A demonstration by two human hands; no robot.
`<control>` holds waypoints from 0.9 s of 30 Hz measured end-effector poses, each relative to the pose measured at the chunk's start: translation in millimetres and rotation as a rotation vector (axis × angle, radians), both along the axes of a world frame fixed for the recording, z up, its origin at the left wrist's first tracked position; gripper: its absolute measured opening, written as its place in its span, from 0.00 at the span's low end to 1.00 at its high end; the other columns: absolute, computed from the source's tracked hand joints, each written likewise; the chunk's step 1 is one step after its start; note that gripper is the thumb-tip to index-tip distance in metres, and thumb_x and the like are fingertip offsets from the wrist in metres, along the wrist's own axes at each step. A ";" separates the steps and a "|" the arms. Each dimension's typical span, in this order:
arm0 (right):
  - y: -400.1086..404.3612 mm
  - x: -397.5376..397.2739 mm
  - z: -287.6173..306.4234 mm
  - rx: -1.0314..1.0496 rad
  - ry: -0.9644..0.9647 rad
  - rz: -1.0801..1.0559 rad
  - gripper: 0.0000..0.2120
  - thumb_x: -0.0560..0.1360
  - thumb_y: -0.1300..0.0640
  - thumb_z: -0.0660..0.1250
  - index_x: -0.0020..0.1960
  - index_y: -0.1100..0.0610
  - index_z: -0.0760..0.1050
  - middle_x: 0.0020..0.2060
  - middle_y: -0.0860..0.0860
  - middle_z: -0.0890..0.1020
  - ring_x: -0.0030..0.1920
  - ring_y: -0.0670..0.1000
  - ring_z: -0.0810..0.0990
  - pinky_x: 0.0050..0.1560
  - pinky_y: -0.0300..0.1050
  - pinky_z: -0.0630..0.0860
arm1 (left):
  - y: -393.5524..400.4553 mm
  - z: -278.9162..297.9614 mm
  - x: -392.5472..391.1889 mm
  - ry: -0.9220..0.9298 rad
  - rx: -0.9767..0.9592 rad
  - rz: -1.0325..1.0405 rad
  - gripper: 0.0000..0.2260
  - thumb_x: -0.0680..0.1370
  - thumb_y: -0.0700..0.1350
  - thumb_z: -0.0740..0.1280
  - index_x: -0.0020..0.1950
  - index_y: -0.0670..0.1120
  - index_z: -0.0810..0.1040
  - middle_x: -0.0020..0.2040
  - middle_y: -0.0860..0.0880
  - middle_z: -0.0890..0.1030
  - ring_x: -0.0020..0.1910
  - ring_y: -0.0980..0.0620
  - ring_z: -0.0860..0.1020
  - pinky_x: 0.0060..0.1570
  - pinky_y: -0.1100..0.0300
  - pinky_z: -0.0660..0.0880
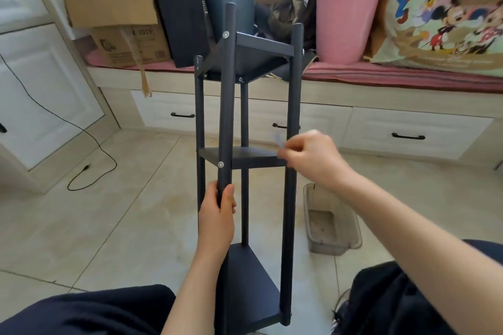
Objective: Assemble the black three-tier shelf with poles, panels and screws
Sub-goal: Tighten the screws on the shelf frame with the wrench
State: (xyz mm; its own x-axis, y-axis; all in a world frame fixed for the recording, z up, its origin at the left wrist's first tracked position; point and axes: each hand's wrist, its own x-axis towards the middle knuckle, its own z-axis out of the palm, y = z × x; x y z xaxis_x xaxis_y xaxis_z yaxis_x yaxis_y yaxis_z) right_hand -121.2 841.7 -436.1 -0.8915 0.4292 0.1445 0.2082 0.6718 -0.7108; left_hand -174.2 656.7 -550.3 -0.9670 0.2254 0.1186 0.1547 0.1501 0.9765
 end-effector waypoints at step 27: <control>40.9 -32.4 -5.0 -0.668 0.033 0.061 0.07 0.76 0.55 0.72 0.40 0.51 0.86 0.52 0.53 0.84 0.53 0.53 0.82 0.37 0.41 0.82 | -18.9 -1.2 -7.6 0.029 -0.017 -0.038 0.10 0.84 0.50 0.60 0.44 0.50 0.74 0.34 0.53 0.74 0.34 0.60 0.72 0.37 0.70 0.72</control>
State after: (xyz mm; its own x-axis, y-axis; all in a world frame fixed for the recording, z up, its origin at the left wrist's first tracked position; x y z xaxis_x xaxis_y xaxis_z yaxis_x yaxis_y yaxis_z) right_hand -153.6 882.6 -441.0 -0.9167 0.3849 -0.1069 0.1547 0.0952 -0.9834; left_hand -181.8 637.8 -551.6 -0.9539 0.2643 0.1422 0.1888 0.1601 0.9689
